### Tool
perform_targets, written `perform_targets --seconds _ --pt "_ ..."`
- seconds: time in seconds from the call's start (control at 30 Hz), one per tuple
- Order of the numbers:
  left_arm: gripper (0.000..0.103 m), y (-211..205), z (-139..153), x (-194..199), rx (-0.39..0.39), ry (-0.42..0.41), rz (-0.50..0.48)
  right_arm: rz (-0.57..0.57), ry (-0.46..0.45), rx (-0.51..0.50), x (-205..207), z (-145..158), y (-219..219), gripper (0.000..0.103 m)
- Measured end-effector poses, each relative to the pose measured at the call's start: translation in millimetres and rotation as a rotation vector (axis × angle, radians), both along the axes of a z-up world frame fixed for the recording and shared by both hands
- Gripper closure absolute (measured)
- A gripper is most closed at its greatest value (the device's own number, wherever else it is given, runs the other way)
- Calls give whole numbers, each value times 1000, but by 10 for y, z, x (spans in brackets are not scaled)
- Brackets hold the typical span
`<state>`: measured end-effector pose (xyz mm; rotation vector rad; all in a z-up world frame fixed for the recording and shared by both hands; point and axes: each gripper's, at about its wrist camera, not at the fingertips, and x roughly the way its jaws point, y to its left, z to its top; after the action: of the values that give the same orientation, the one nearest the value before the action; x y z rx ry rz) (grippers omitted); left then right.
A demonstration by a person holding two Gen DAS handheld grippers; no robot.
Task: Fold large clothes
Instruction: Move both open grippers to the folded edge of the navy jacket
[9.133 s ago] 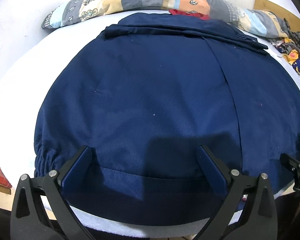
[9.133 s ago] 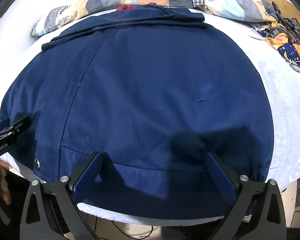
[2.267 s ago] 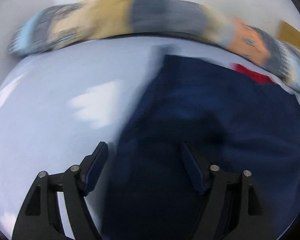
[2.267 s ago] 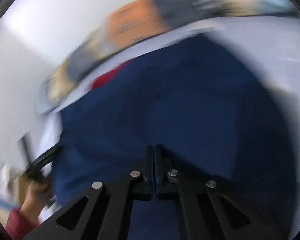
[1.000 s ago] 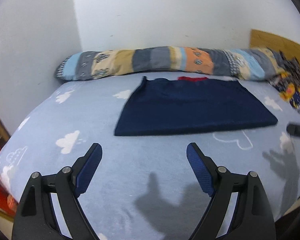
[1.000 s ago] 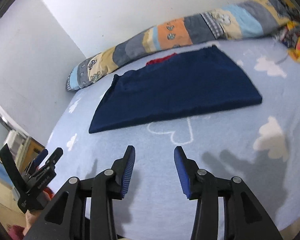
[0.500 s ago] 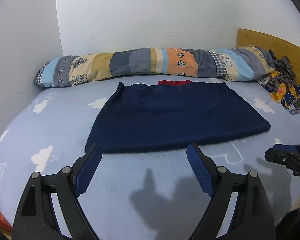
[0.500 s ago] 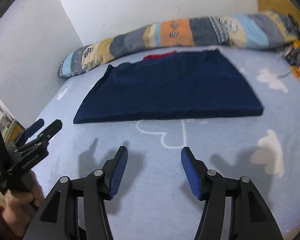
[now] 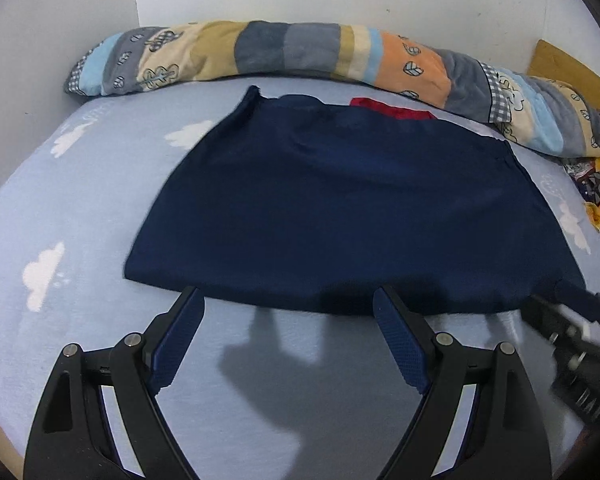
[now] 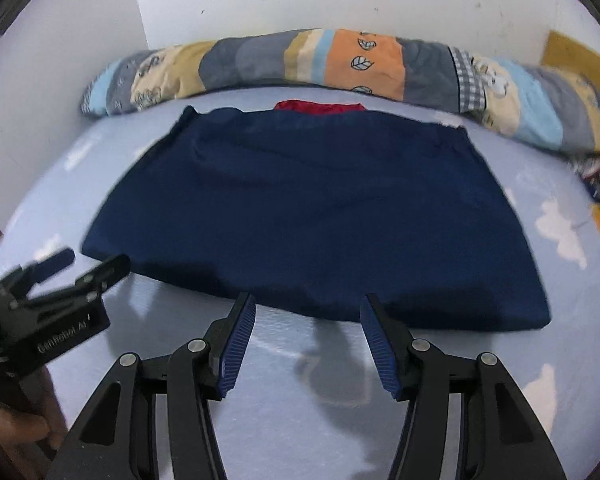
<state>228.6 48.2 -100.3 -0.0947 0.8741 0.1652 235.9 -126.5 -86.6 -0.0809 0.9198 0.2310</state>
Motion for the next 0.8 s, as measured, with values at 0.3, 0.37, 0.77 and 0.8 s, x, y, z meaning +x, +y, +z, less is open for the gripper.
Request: perform_targets --seconds 0.3,0.37,0.77,0.8 --pt "16 -251 128 34 26 -59 -60 30 -80 -134 -100 68 -15 46" --pt "16 -241 82 87 14 -36 -57 22 -95 -139 -108 106 -35 46" --pt "16 -293 51 82 30 -23 -71 34 -134 -154 -154 188 -3 45" --pt "16 -293 55 79 29 -24 -71 35 -137 -157 -157 190 6 45"
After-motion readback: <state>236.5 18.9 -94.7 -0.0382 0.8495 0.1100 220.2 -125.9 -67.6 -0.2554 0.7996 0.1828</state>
